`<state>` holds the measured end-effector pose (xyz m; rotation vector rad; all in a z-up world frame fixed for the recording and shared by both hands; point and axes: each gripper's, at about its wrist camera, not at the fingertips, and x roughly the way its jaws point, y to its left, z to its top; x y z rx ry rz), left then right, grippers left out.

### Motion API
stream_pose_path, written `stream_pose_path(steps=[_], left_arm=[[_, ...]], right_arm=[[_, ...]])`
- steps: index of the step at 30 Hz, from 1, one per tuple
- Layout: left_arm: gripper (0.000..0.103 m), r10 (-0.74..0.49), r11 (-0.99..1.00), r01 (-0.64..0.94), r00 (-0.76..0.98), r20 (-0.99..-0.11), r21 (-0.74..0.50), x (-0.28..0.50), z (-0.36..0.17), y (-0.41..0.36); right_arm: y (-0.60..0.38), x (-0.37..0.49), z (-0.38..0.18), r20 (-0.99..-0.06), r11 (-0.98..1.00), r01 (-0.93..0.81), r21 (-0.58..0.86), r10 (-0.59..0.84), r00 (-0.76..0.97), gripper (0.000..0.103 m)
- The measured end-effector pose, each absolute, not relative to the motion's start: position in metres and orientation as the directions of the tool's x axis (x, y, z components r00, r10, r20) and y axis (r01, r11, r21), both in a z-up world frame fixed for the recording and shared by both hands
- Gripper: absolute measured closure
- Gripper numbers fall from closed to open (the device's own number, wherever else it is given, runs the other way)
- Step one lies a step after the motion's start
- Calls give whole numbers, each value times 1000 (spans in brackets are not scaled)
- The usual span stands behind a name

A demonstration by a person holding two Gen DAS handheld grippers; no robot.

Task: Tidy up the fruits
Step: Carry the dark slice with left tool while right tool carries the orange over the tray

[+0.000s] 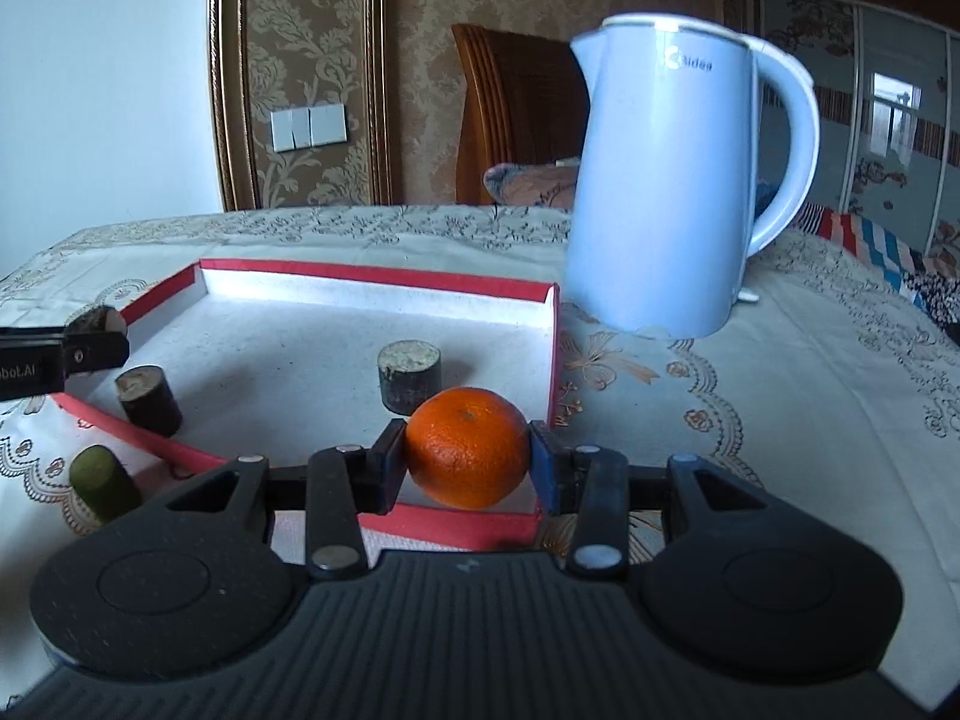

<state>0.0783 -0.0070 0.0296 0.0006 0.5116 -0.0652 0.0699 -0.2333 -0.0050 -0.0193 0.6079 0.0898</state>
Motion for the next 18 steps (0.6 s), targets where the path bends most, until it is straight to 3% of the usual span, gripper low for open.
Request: stream_pose_path(steps=[18], left_arm=[[62, -31, 999, 44, 823, -567, 9, 135, 6, -23]], right_arm=[[-209, 134, -26, -635, 998, -59, -18, 34, 771, 63]])
